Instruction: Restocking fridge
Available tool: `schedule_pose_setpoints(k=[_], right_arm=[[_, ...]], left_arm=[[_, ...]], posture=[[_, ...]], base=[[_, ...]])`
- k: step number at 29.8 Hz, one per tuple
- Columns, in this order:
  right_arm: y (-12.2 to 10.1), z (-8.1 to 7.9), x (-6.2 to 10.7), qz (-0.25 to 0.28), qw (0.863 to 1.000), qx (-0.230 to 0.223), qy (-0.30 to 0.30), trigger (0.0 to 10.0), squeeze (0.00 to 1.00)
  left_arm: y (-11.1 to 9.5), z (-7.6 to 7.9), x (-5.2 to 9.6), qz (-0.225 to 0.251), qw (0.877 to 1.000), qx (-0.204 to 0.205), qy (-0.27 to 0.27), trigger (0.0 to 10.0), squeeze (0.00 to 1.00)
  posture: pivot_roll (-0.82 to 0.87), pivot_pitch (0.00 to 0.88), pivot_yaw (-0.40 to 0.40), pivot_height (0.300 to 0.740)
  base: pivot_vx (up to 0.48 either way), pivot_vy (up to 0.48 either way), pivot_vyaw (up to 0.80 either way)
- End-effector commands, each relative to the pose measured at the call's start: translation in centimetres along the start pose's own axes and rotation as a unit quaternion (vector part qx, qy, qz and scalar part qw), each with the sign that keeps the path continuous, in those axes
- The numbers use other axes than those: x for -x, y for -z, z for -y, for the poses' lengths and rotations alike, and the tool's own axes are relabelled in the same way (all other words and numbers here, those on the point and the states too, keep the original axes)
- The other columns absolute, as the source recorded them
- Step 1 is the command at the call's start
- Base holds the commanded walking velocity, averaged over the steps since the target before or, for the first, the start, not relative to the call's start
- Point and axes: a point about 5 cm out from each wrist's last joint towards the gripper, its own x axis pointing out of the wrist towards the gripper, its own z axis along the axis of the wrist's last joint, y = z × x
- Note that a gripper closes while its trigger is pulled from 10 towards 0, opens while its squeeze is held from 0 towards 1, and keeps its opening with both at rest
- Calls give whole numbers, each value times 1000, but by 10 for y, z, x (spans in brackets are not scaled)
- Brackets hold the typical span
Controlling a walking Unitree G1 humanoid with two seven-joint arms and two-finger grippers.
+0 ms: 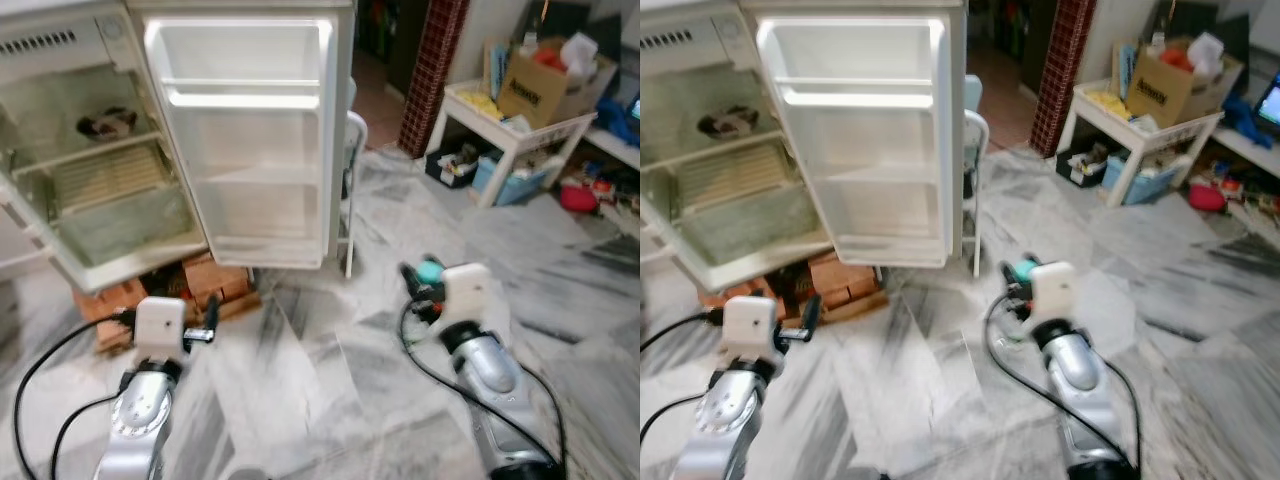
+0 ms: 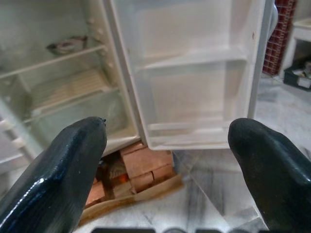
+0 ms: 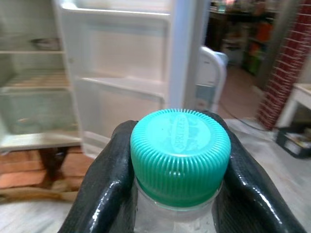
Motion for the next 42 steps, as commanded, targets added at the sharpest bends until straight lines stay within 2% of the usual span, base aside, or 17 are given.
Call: schedule_pose_setpoints(k=[1, 13, 14, 19, 22, 26, 28, 30, 32, 33, 37, 42], right_arm=[[-4, 5, 0, 12, 1000, 4, 8, 10000, 0], [-6, 3, -2, 16, 1000, -10, 6, 10000, 0], [-3, 5, -2, 7, 1000, -22, 18, 10000, 0], [-1, 3, -1, 4, 1000, -28, 14, 10000, 0], [1, -6, -1, -5, 999, -33, -17, 10000, 0], [2, -12, -1, -4, 999, -12, -35, 10000, 0], [4, -10, -1, -10, 999, -22, -23, 10000, 0], [8, -8, -1, -26, 998, -61, -2, 10000, 0], [7, -6, -1, -20, 999, -46, 3, 10000, 0], [6, -5, -2, -16, 1000, -14, 10, 10000, 0], [3, -4, -3, -6, 999, -34, -1, 10000, 0], [-1, -3, -5, 2, 999, -34, -5, 10000, 0]], left_arm=[[1, -1, 1, -5, 1000, -1, 3, 10000, 0], [0, 2, -1, -3, 1000, 7, 12, 10000, 0], [0, 3, -1, -2, 1000, 8, 14, 10000, 0], [-1, 7, -1, 0, 1000, 13, 19, 10000, 0], [0, 8, -1, -2, 1000, 16, 21, 10000, 0], [-1, 9, -2, 0, 1000, 15, 22, 10000, 0], [-2, 9, -2, 2, 1000, 14, 22, 10000, 0], [-2, 9, -3, 2, 1000, 14, 22, 10000, 0], [-2, 10, -3, 2, 1000, 12, 23, 10000, 0], [-2, 12, -3, 2, 1000, 12, 27, 10000, 0], [-2, 16, -3, 3, 999, 10, 35, 10000, 0], [-3, 17, -4, 6, 999, 3, 36, 10000, 0]], posture=[[16, 0, -8, 740], [13, 0, -4, 740], [12, 0, -4, 740], [11, 0, -6, 740], [11, 0, -8, 740], [12, 0, -9, 740], [12, 0, -9, 740], [12, 0, -8, 740], [11, 0, -7, 740], [11, 0, -8, 740], [10, 0, -8, 740], [12, 0, -9, 740]], base=[[0, 0, 756], [0, 0, 748], [0, 0, 0], [321, 261, 0], [317, 361, 0], [317, 360, 0], [330, 349, 0], [330, 349, 0], [352, 326, 0], [360, 315, 0], [395, 271, 0], [427, 49, 0]])
